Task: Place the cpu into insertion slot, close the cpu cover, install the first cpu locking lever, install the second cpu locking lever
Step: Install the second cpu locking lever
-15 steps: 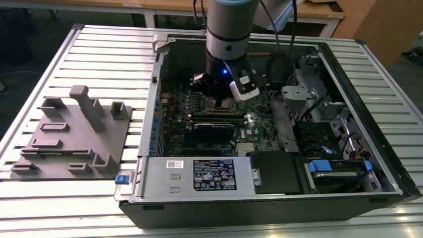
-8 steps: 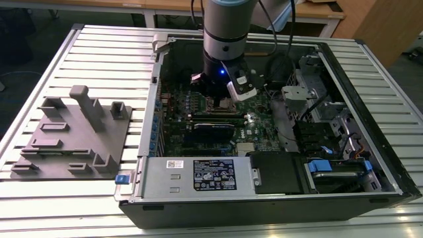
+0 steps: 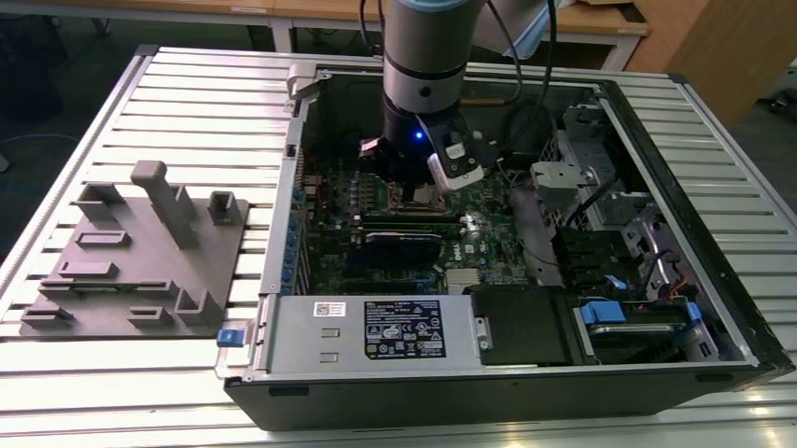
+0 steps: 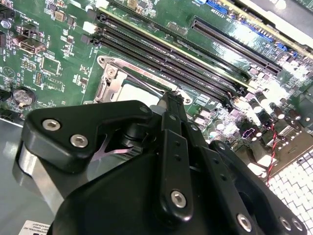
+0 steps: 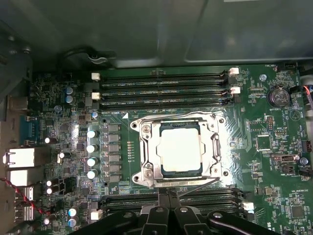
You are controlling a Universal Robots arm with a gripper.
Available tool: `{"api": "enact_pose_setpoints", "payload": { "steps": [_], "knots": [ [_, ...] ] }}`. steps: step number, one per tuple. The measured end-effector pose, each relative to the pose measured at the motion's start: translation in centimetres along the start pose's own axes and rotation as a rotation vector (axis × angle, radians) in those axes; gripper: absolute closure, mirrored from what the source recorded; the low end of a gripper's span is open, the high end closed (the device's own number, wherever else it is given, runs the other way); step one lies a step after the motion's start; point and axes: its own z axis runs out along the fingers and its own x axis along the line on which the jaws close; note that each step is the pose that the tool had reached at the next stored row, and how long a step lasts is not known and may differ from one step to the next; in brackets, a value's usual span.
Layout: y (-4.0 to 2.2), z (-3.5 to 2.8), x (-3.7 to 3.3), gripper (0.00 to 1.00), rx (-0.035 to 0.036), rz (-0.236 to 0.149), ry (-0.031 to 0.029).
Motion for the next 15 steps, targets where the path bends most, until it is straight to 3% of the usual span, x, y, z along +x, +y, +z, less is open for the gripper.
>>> {"api": "enact_pose_setpoints", "payload": {
  "steps": [5, 7, 11, 15],
  "knots": [
    [-0.01, -0.01, 0.01, 0.89, -0.0008, 0.000, 0.0004],
    [0.00, 0.00, 0.00, 0.89, -0.0072, 0.001, 0.0062],
    [-0.07, 0.27, -0.20, 0.89, -0.0090, 0.002, 0.0231],
    [-0.25, 0.60, -0.21, 0.89, -0.0172, -0.005, 0.0276]
  ]
}}
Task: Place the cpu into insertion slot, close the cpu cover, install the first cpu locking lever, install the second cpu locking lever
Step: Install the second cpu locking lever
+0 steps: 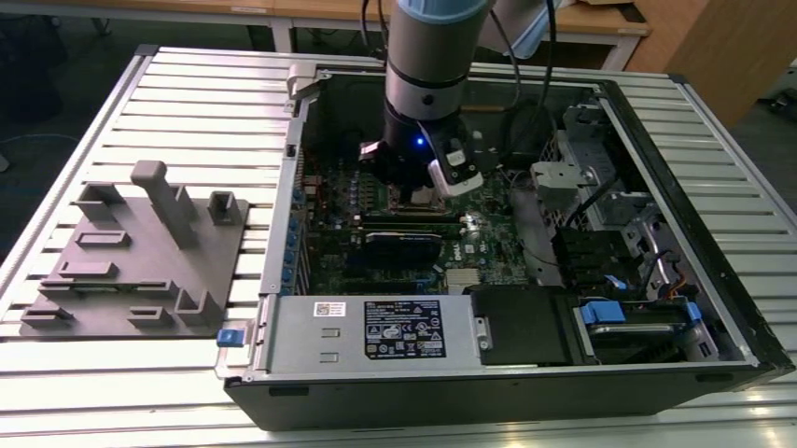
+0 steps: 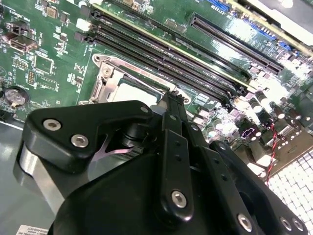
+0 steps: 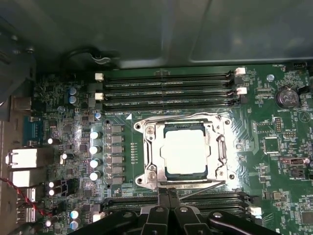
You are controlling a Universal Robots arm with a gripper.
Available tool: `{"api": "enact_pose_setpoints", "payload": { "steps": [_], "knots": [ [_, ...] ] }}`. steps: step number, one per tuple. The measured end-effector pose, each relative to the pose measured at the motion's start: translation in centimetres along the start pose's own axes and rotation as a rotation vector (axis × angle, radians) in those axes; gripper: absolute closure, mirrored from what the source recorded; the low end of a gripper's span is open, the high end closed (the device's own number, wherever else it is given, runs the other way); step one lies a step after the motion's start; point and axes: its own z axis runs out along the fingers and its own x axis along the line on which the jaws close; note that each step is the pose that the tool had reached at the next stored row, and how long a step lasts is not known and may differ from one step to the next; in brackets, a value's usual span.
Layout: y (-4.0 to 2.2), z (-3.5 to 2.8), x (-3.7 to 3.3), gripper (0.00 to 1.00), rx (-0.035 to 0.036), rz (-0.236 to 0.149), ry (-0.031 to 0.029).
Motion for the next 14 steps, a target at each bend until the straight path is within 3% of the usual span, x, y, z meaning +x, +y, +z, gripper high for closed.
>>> {"api": "enact_pose_setpoints", "payload": {
  "steps": [7, 10, 14],
  "knots": [
    [-0.93, 0.01, 0.03, 0.89, -0.0211, -0.002, 0.0016],
    [-1.06, 0.11, 0.07, 0.89, -0.0341, -0.002, 0.0024],
    [-1.29, 0.35, 0.22, 0.89, -0.0446, -0.002, 0.0034]
  ]
}}
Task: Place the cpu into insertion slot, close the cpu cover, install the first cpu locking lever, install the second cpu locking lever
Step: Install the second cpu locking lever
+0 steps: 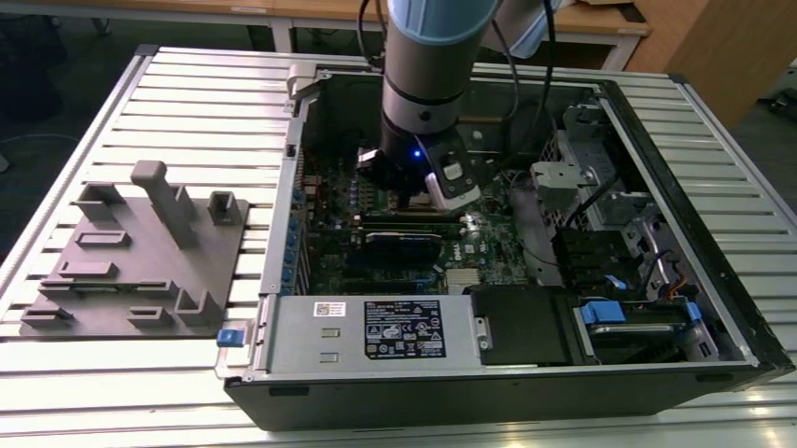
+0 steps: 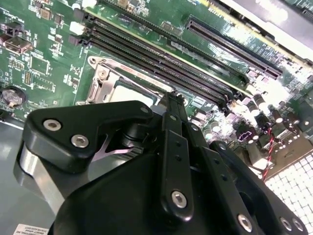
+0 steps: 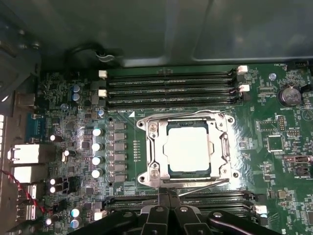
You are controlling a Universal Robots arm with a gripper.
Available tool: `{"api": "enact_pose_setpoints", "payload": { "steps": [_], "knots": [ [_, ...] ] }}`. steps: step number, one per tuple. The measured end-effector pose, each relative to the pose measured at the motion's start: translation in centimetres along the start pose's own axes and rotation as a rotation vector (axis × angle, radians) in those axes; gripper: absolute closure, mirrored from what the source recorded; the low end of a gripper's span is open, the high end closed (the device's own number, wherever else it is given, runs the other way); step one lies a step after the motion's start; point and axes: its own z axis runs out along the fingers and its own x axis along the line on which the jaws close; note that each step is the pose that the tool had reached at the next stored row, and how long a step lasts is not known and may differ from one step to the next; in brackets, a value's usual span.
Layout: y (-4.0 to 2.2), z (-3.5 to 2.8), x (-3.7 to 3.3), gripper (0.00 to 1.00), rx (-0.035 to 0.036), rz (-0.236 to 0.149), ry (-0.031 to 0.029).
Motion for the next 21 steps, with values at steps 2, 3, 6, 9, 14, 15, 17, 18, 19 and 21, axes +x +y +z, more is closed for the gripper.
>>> {"api": "enact_pose_setpoints", "payload": {
  "steps": [2, 3, 6, 9, 14, 15, 17, 18, 19, 21],
  "knots": [
    [-0.24, 0.16, 0.01, 0.89, -0.0035, 0.000, 0.0006],
    [-0.36, 0.23, 0.02, 0.89, -0.0050, 0.000, 0.0009],
    [-0.62, 0.46, 0.22, 0.89, -0.0107, 0.000, 0.0013],
    [-0.68, 0.63, 0.46, 0.89, -0.0135, 0.000, 0.0016],
    [-0.76, 0.98, 0.62, 0.89, -0.0167, 0.000, 0.0028],
    [-0.80, 1.03, 0.66, 0.89, -0.0166, 0.001, 0.0039],
    [-0.85, 1.23, 0.66, 0.89, -0.0167, 0.001, 0.0083],
    [-0.88, 1.36, 0.69, 0.89, -0.0166, 0.002, 0.0102],
    [-0.90, 1.45, 0.73, 0.89, -0.0166, 0.002, 0.0112],
    [-0.93, 1.61, 0.78, 0.89, -0.0164, 0.000, 0.0133]
  ]
}}
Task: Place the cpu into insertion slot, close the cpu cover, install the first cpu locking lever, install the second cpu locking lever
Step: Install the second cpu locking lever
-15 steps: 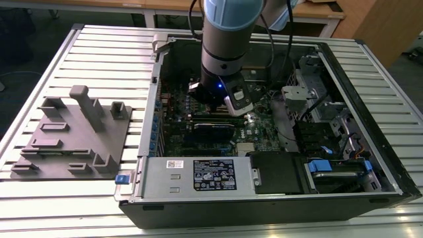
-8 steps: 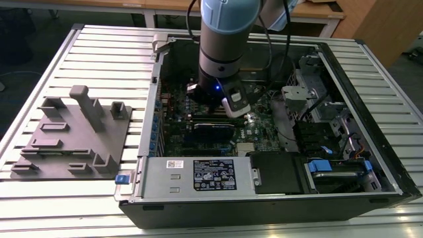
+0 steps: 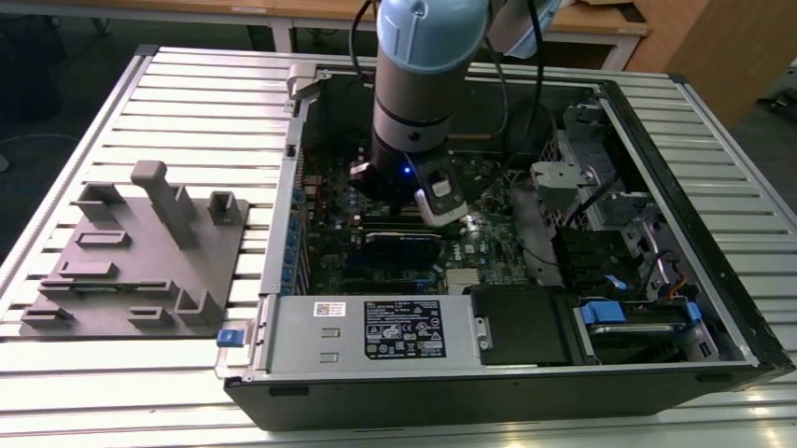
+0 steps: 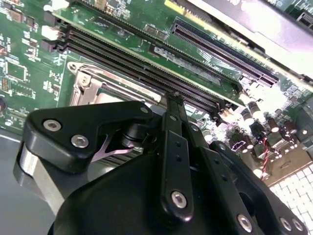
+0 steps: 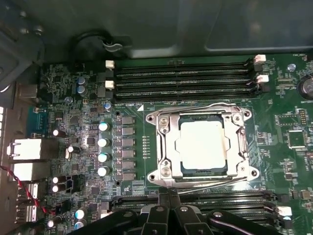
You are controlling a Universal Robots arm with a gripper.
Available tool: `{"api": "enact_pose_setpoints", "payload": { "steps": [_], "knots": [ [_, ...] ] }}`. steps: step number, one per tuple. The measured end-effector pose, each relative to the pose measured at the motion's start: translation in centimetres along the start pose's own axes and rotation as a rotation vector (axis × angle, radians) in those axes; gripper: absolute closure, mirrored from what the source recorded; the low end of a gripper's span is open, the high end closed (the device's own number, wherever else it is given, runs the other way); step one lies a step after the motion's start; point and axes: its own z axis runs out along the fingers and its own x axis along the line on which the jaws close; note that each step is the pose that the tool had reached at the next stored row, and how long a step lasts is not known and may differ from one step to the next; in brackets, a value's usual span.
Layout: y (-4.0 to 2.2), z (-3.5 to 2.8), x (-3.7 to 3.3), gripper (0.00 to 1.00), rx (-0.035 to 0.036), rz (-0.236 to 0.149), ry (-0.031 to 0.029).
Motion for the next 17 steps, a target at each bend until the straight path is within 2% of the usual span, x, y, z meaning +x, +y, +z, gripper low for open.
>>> {"api": "enact_pose_setpoints", "payload": {
  "steps": [4, 8, 13, 17],
  "knots": [
    [-0.06, 0.24, 0.24, 0.89, -0.0055, -0.013, 0.0034],
    [-0.11, 0.38, 0.53, 0.89, -0.0069, -0.014, 0.0040],
    [-0.15, 0.55, 0.58, 0.89, -0.0097, -0.014, 0.0045],
    [-0.17, 0.70, 0.58, 0.89, -0.0161, -0.014, 0.0050]
  ]
}}
